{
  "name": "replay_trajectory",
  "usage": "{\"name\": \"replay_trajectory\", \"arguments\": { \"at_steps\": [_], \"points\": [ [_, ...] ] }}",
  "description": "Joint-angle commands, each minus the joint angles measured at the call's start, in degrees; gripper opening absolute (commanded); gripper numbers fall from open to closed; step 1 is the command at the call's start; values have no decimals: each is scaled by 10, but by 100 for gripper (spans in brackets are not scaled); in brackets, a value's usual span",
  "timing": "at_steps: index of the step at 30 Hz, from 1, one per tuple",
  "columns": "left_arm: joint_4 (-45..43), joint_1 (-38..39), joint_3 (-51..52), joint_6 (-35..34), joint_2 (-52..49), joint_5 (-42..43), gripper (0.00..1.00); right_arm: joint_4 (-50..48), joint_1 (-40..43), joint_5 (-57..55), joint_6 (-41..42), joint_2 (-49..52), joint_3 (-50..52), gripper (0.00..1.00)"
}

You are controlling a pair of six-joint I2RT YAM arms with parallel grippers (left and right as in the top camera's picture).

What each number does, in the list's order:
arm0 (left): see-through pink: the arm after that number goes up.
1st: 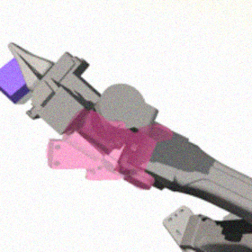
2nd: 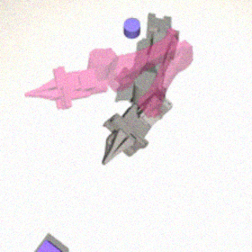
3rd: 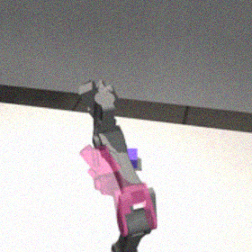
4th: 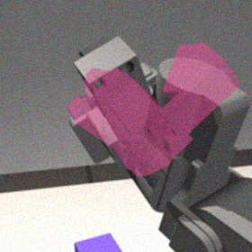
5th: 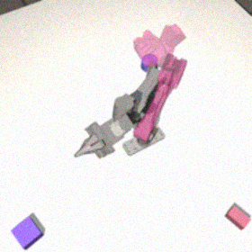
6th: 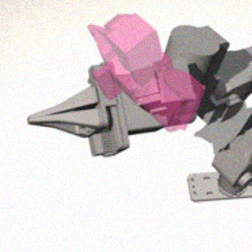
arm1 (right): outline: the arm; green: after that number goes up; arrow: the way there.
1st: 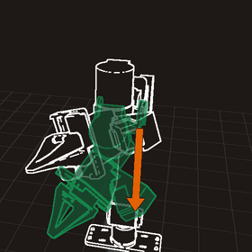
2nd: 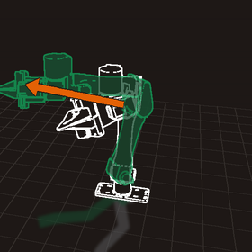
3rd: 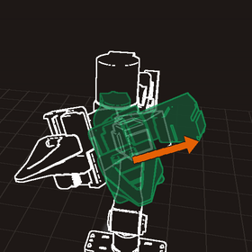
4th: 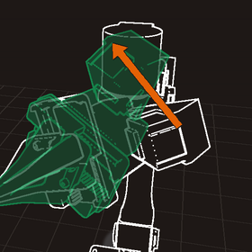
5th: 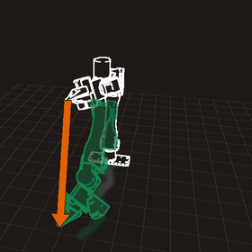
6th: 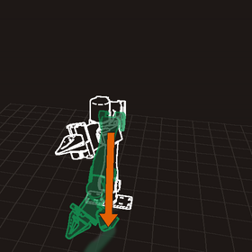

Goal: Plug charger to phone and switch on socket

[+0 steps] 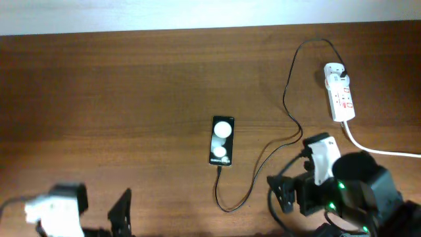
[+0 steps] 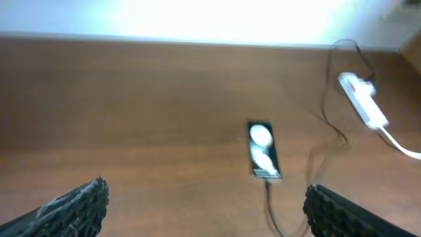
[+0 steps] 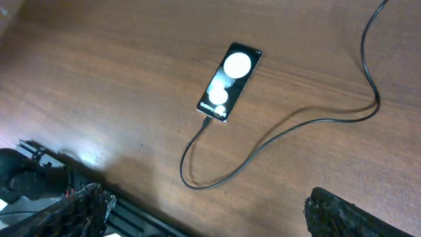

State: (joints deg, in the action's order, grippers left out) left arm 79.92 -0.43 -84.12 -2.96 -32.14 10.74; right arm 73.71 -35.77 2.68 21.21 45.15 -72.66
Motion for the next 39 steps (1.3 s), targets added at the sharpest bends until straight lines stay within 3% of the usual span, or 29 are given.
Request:
{"name": "replay_trajectory", "arguments": {
  "at_steps": [1, 6, 7, 8, 9, 12, 16, 18, 22, 30, 39],
  "points": [
    [-5, 1, 75, 7, 86, -94, 99, -4, 2, 1, 5, 51, 21, 99],
    [52, 1, 91, 7, 111, -142, 99, -29, 2, 19, 33, 244, 24, 99],
    [48, 1, 91, 7, 111, -142, 99, -35, 2, 17, 33, 298, 24, 69],
    [48, 1, 91, 7, 111, -142, 99, -47, 2, 16, 33, 354, 24, 13],
    [48, 1, 91, 7, 111, -142, 99, -55, 2, 16, 43, 396, 24, 4],
    [50, 1, 91, 7, 111, -143, 99, -20, 72, -60, 91, 471, 18, 4],
    [48, 1, 91, 7, 111, -168, 99, 133, 308, -153, 97, 469, -140, 4],
    [46, 1, 91, 7, 112, -168, 99, 116, 432, -131, 97, 470, -247, 4],
    [44, 1, 91, 7, 113, -168, 99, 67, 542, -108, 75, 515, -346, 4],
    [44, 1, 91, 7, 113, -168, 99, 81, 577, -31, 2, 849, -588, 4],
    [43, 1, 91, 7, 113, -168, 99, 0, 576, -31, 0, 916, -588, 4]
  ]
}}
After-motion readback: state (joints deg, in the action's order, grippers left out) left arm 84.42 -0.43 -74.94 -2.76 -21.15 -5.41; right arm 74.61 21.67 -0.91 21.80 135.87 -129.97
